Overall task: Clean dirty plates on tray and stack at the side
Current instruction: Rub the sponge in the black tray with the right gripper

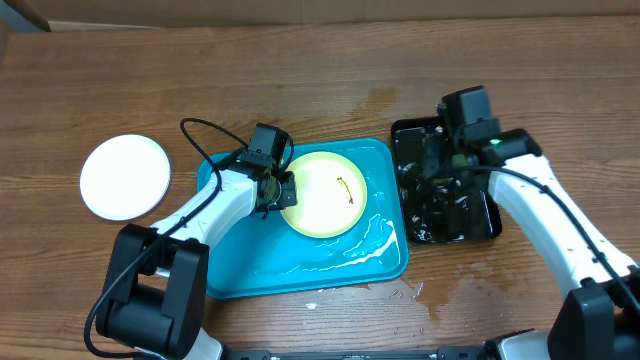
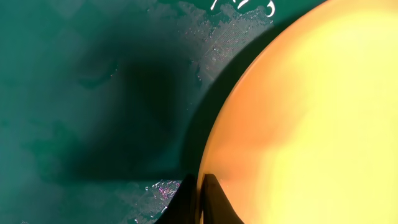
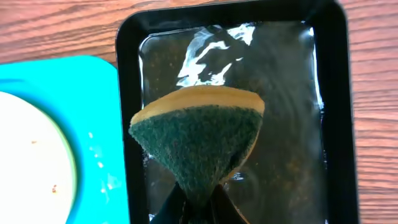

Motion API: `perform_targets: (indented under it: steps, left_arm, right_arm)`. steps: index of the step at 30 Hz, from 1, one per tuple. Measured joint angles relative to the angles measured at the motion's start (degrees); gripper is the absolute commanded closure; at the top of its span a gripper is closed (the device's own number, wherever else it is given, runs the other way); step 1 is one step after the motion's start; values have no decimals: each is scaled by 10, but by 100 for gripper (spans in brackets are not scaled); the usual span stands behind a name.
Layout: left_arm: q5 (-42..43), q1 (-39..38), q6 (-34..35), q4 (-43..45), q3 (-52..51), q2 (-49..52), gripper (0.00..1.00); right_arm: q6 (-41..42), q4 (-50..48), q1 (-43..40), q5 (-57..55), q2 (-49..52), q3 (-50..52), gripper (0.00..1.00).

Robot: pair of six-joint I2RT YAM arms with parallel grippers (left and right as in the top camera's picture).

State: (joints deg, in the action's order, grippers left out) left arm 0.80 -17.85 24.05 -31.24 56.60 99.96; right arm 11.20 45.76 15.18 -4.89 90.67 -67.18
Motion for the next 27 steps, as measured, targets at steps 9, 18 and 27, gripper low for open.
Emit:
perform_targets:
  steps: [9,18,27]
  left_arm:
    - [0,0,0,0,0,0,96]
    - [0,0,0,-2,0,0,96]
    - [0,0,0,-2,0,0,96]
  right_arm:
    - [57,-7,40,-127,0,4,96]
    - [96,-15,40,-173,0,8,96]
    - [141,-14,40,-212,0,9,96]
